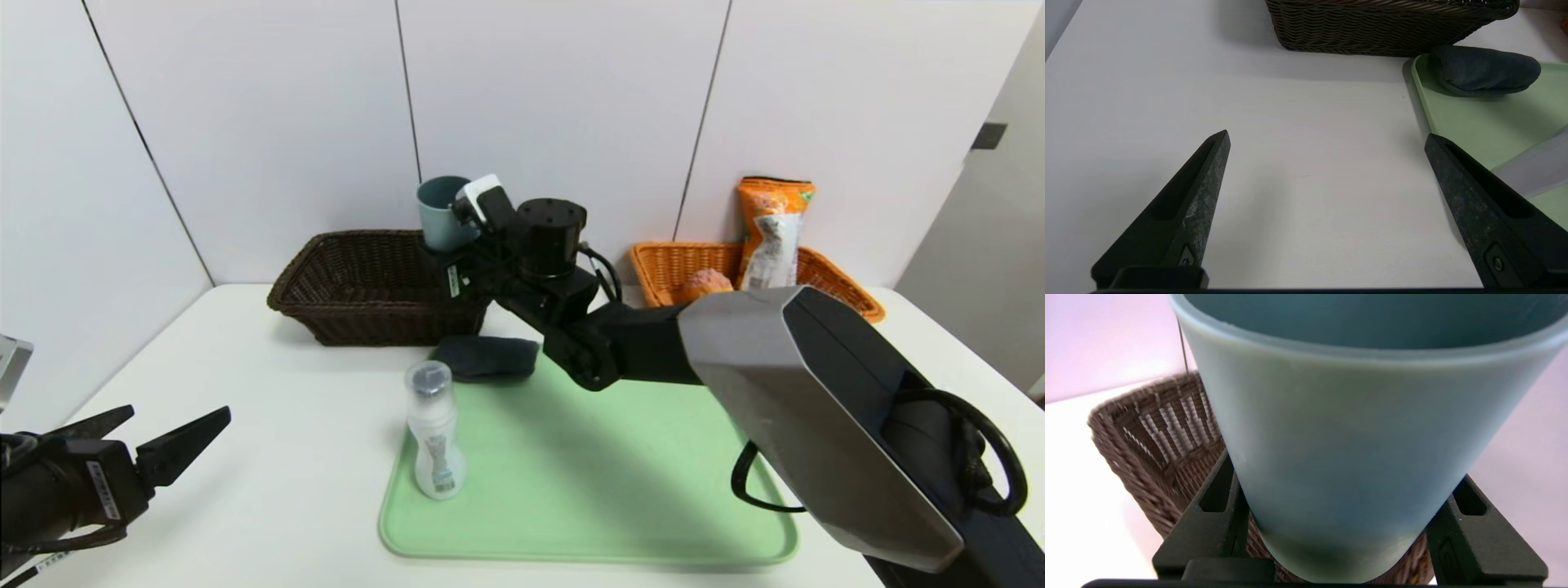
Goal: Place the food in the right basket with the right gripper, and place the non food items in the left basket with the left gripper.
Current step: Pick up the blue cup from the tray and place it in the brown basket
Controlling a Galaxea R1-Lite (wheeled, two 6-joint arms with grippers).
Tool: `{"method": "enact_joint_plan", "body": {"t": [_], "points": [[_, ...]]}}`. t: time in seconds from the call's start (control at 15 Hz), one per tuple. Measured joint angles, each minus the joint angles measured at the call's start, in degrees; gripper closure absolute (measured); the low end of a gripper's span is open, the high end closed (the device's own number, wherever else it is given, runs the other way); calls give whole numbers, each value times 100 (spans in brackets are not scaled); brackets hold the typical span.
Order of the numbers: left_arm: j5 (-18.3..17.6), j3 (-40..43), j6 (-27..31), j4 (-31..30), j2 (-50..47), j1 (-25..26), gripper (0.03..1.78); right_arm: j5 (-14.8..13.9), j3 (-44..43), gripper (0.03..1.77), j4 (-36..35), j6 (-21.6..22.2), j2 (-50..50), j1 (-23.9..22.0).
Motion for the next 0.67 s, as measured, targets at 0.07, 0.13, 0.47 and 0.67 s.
{"method": "enact_joint_plan", "body": {"t": [0.07, 0.13, 0.47, 0.67], "points": [[-2, 0, -1, -2, -5, 0, 12, -6, -17, 66, -5, 0, 67, -5], [0, 0, -1, -2, -5, 0, 12, -11, -20, 66, -2, 0, 126, -5], [0, 0, -4, 9, -32, 0, 12, -4, -30, 55, 48, -1, 249, -21], [0, 0, -1, 5, -51, 0, 12, 38, -37, 40, 20, -4, 257, -22]]}}
